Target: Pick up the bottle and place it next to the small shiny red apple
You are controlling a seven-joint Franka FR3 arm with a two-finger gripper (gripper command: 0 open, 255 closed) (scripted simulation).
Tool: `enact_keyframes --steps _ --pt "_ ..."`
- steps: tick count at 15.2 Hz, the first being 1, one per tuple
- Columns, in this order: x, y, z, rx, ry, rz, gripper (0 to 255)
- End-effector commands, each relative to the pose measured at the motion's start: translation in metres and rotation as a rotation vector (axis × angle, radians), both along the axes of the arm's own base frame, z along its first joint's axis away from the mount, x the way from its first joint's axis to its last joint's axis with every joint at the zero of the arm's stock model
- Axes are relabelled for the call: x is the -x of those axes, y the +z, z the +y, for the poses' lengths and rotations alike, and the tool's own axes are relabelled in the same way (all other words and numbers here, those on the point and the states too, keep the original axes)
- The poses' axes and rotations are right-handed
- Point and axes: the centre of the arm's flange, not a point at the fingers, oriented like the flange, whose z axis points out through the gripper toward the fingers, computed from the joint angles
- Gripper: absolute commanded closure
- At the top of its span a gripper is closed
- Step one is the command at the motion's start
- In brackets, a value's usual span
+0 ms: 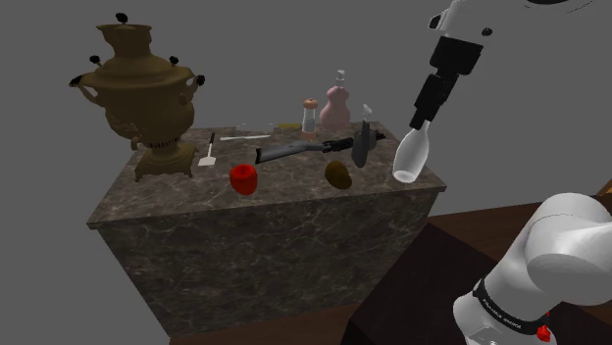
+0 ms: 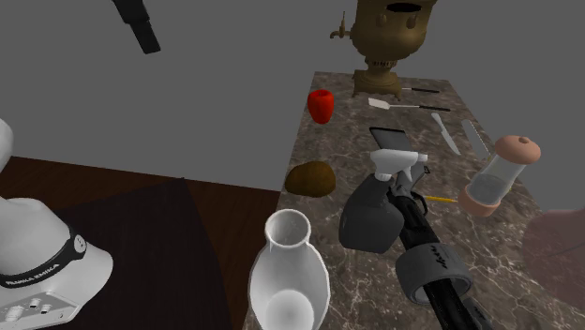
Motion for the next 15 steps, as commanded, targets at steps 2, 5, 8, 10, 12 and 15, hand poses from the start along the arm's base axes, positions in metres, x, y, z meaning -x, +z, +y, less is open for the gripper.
enact_keyframes --steps 2,5,8,10,12,15 --pt "-0.005 -0.004 -0.011 0.004 -0.003 0.003 0" --pt "-0.018 -0.015 -0.045 0.017 -0.014 0.013 0" --pt "-0.031 -0.025 -0.080 0.029 -0.024 0.022 0" --pt "-0.039 -0.032 -0.102 0.038 -0.031 0.029 0" --pt "-0.047 -0.039 -0.126 0.046 -0.038 0.035 0" --pt "-0.059 -0.049 -0.160 0.058 -0.048 0.045 0"
